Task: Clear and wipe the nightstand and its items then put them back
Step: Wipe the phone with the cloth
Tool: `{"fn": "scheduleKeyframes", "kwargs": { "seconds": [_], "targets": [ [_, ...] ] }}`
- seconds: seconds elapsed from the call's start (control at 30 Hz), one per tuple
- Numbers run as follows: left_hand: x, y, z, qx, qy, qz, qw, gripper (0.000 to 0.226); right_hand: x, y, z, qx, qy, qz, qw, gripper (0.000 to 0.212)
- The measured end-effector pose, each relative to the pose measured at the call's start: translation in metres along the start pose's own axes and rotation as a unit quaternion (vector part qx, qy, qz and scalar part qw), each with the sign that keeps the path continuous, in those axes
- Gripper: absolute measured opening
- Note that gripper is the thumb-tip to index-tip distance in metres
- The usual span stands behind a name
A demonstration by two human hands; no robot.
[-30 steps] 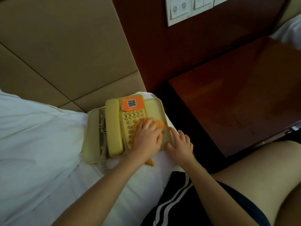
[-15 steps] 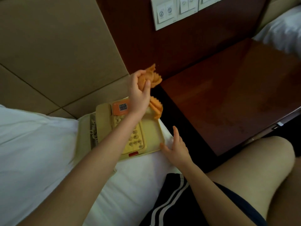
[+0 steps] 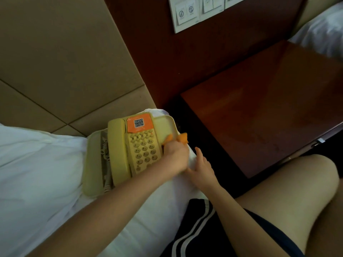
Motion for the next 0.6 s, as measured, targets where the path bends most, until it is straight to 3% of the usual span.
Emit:
{"fn": "scheduleKeyframes", "kwargs": {
  "seconds": [0.1,0.13,0.23,0.4,0.5,0.6],
  "targets": [
    [0.011,0.025,-0.005,-0.021,0.018,0.107,0.994,0.054,0.002,0.004,0.003,-0.019,0.005,-0.017,1.0,0.077],
    [-0.001,0.019,0.007,-0.014,-0.019,0.141,0.99,0.055,0.003,0.005,0.004,-0.026,0.01,-0.016,0.999,0.075],
    [-0.044,-0.021,0.039,0.025,-0.121,0.089,0.988,0.048,0.009,0.008,0.005,-0.044,0.023,0.021,0.999,0.074],
    [-0.052,-0.042,0.058,0.018,-0.161,0.085,0.983,0.047,0.018,0.004,0.005,-0.037,0.031,0.121,0.991,0.074],
    [-0.037,-0.029,0.043,0.0,-0.154,0.08,0.985,0.042,0.023,-0.001,0.009,-0.014,0.041,0.187,0.981,0.063],
    [-0.01,-0.004,0.011,-0.022,-0.095,0.126,0.987,0.042,0.027,-0.008,0.011,0.024,0.047,0.252,0.966,0.054]
  ]
}}
Point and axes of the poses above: each hand's wrist, its own z-axis towards the middle knuckle, its own y-axis out of the palm, x = y × z, the point moved 9 cm from there along z, towards the middle knuckle, and after that the axes turned 10 degrees about -x, right-handed, at the moved point
